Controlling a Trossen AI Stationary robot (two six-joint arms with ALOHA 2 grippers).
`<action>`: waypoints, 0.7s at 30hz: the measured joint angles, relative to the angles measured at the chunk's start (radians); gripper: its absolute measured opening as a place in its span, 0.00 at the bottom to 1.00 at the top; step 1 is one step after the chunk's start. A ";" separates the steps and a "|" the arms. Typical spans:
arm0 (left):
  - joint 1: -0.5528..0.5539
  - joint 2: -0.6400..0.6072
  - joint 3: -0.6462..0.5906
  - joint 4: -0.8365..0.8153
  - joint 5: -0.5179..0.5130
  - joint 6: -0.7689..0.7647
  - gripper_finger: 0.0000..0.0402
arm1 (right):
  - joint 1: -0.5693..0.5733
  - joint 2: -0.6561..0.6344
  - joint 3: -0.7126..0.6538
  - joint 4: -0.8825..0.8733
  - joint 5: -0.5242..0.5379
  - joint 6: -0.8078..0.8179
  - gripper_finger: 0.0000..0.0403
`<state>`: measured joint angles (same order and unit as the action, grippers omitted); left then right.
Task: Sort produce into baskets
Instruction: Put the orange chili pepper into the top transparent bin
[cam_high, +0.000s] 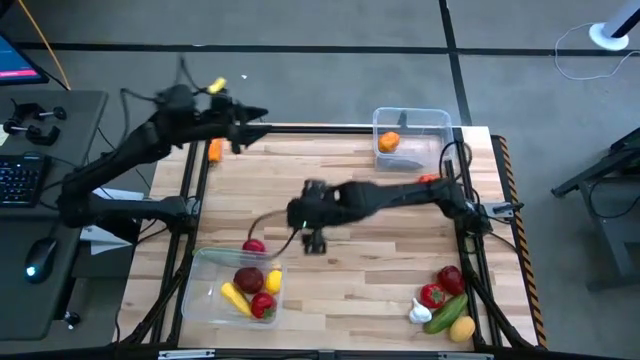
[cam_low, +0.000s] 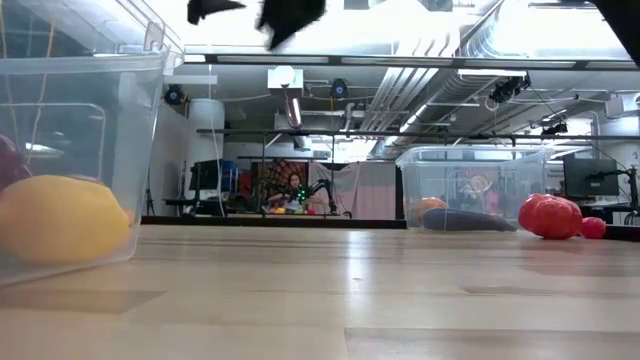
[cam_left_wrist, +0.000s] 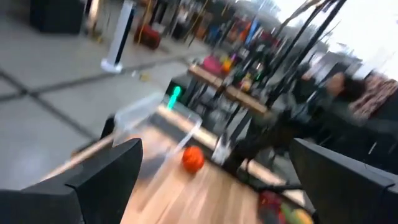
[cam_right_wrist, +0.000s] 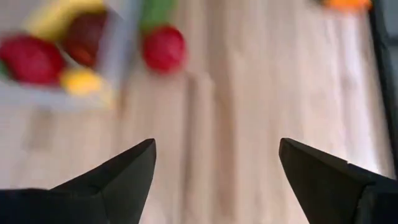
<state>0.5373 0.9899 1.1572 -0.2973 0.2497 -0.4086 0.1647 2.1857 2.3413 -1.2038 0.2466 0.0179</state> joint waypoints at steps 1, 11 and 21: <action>0.000 0.024 0.000 -0.020 -0.005 0.004 0.98 | -0.018 -0.010 0.000 -0.048 0.001 -0.001 0.81; 0.110 0.174 -0.072 -0.428 -0.180 0.132 0.98 | -0.234 -0.144 -0.001 -0.255 0.002 -0.018 0.79; 0.211 0.070 -0.430 -0.436 -0.438 -0.114 0.98 | -0.443 -0.257 0.000 -0.256 -0.027 -0.107 0.78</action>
<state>0.7486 1.0601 0.7273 -0.7330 -0.1881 -0.5230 -0.2779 1.9286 2.3410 -1.4600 0.2199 -0.0891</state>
